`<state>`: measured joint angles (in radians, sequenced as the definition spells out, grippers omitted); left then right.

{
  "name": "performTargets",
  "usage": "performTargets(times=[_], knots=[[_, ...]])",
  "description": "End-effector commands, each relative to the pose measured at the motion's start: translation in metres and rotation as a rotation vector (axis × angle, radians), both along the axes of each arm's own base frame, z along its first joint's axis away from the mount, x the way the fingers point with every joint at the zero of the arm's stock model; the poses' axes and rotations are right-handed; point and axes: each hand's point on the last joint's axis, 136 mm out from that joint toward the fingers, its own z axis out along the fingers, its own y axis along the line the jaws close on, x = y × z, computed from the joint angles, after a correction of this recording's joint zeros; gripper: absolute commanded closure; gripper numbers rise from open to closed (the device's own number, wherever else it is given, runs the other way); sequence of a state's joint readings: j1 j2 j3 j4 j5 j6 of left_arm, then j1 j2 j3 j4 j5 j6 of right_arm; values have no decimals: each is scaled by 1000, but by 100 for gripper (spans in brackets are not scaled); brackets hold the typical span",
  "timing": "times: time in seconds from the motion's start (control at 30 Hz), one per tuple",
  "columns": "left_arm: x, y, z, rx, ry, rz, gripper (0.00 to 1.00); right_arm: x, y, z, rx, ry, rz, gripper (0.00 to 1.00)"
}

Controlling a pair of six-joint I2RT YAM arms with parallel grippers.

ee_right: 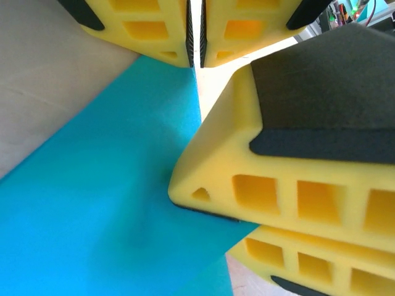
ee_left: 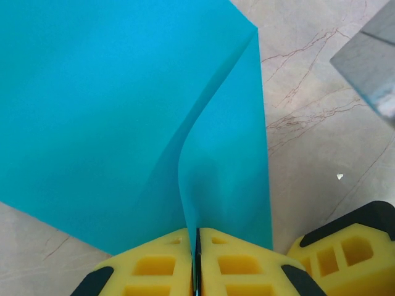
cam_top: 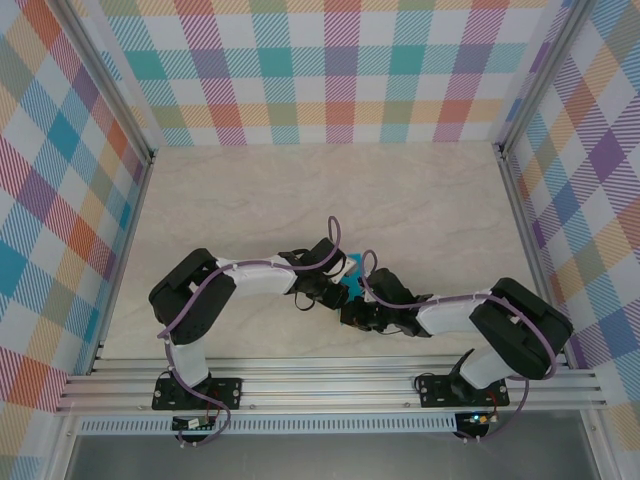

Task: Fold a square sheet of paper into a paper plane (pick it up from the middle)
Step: Third fold the triangle at the center of the table.

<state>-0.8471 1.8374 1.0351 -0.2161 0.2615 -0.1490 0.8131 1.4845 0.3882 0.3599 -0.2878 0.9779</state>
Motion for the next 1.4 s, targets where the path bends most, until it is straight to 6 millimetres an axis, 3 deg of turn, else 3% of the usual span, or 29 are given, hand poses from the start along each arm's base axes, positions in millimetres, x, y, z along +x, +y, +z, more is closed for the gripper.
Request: performTargets(times=[0.0, 0.27, 0.57, 0.77, 0.93, 1.07, 1.2, 1.37], knots=[[0, 10, -12, 48, 31, 17, 90, -6, -7, -20, -54, 35, -12, 86], [0, 11, -12, 52, 29, 16, 90, -9, 1, 2, -39, -5, 21, 86], [0, 11, -11, 50, 29, 17, 90, -13, -17, -29, -161, 50, -28, 86], [1, 12, -10, 53, 24, 20, 90, -21, -1, -13, -89, 52, 79, 84], [2, 11, -9, 53, 24, 20, 90, -25, -7, -20, -143, 86, 84, 84], [1, 12, -9, 56, 25, 21, 90, -19, -5, -5, -124, 52, 63, 84], [1, 13, -8, 55, 21, 22, 90, -7, -16, 21, -149, -33, 33, 81], [1, 9, -1, 33, 21, 17, 88, 19, -57, 38, -169, -73, -101, 69]])
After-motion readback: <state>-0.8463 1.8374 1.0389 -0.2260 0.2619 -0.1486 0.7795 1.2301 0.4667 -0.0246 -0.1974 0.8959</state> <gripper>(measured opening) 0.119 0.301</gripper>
